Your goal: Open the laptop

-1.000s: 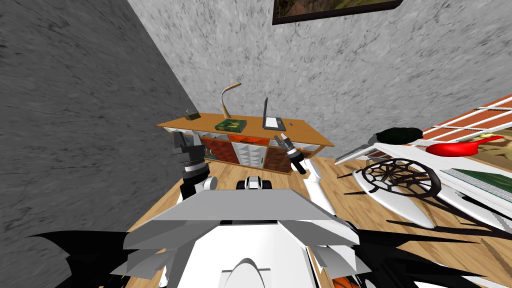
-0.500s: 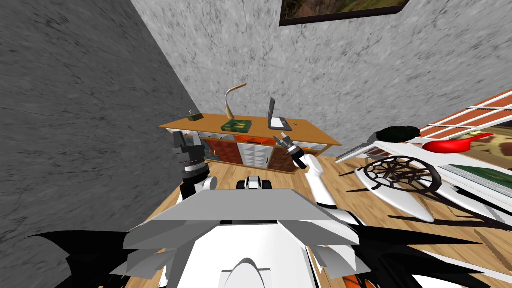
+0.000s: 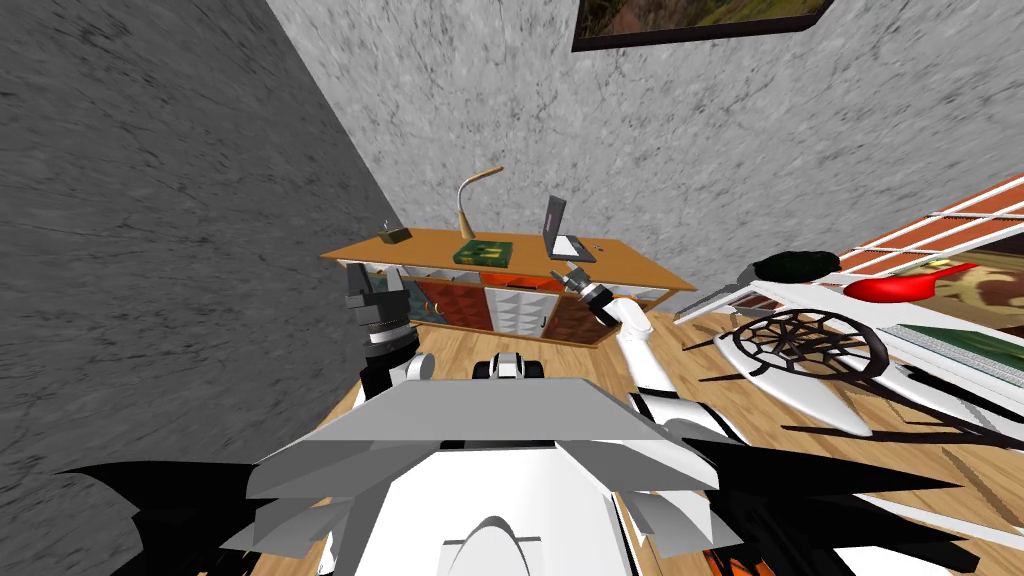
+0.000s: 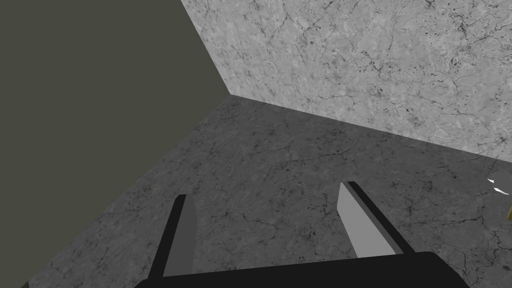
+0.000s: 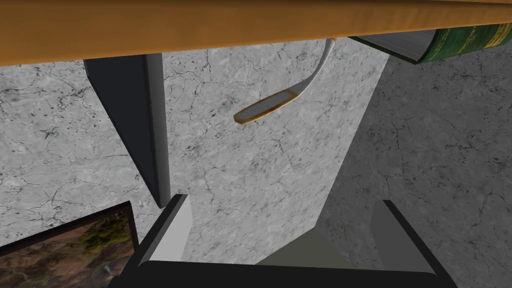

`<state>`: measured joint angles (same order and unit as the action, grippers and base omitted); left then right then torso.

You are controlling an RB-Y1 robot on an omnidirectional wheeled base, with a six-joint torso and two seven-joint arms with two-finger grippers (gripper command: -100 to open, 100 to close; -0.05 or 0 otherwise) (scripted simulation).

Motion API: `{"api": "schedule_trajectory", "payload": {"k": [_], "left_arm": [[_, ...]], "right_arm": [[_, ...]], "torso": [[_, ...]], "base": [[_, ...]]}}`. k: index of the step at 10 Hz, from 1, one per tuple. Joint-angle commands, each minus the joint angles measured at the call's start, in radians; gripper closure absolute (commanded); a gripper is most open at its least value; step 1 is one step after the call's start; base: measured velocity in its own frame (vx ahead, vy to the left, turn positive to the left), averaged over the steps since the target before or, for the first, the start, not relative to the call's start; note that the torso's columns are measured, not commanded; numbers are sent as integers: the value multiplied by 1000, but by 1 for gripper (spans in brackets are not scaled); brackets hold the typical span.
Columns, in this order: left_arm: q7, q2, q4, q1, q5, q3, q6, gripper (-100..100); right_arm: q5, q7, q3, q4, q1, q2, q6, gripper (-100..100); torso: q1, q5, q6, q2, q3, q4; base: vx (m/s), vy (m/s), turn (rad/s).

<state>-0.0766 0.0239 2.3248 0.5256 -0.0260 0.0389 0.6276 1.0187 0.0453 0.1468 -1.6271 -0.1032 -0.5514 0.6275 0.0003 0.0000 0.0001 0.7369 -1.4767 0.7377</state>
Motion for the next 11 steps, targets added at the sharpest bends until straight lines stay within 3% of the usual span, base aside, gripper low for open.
{"api": "schedule_trajectory", "payload": {"k": [1, 2, 3, 4, 5, 6, 7, 8, 9, 10, 11], "left_arm": [[0, 0, 0, 0, 0, 0, 0, 0], [0, 0, 0, 0, 0, 0, 0, 0], [0, 0, 0, 0, 0, 0, 0, 0], [0, 0, 0, 0, 0, 0, 0, 0], [0, 0, 0, 0, 0, 0, 0, 0], [0, 0, 0, 0, 0, 0, 0, 0], [0, 0, 0, 0, 0, 0, 0, 0], [0, 0, 0, 0, 0, 0, 0, 0], [0, 0, 0, 0, 0, 0, 0, 0], [0, 0, 0, 0, 0, 0, 0, 0], [0, 0, 0, 0, 0, 0, 0, 0]], "right_arm": [[75, 2, 19, 68, -59, -51, 12, -100], [94, 2, 19, 87, -63, -51, 12, -100], [130, 4, 32, 125, -106, -87, 20, -100], [144, 4, 32, 146, -108, -87, 20, -100], [181, 5, 44, 175, -149, -124, 26, -100], [192, 5, 44, 201, -154, -124, 26, -100], [227, 5, 56, 238, -196, -160, 32, -100], [237, 5, 56, 268, -200, -160, 32, -100], [275, 6, 69, 302, -242, -197, 37, -100], [279, 6, 69, 329, -245, -197, 37, -100], [319, 6, 81, 374, -290, -234, 42, -100]], "torso": [[1, 0, 0, 1, 1, 0], [1, 0, 0, 2, 1, 1], [-1, 0, 0, 1, 1, 0], [1, 0, 0, 1, 1, 0], [-1, 0, 0, 1, 1, 0], [-2, 0, 0, 0, 0, 0], [-2, -1, 0, 1, 0, 0], [1, 0, 0, 0, 0, 0], [0, 0, 0, 1, 1, 0], [0, 0, 0, 2, 1, 1], [-2, -1, 0, 2, 2, 1]], "base": [[29, 174, -34], [33, 149, -18], [37, 192, -26], [36, 165, -16], [53, 145, -19], [45, 132, -12], [57, 173, -12], [48, 149, -11], [41, 143, -13], [30, 117, 0], [41, 138, -6]]}}
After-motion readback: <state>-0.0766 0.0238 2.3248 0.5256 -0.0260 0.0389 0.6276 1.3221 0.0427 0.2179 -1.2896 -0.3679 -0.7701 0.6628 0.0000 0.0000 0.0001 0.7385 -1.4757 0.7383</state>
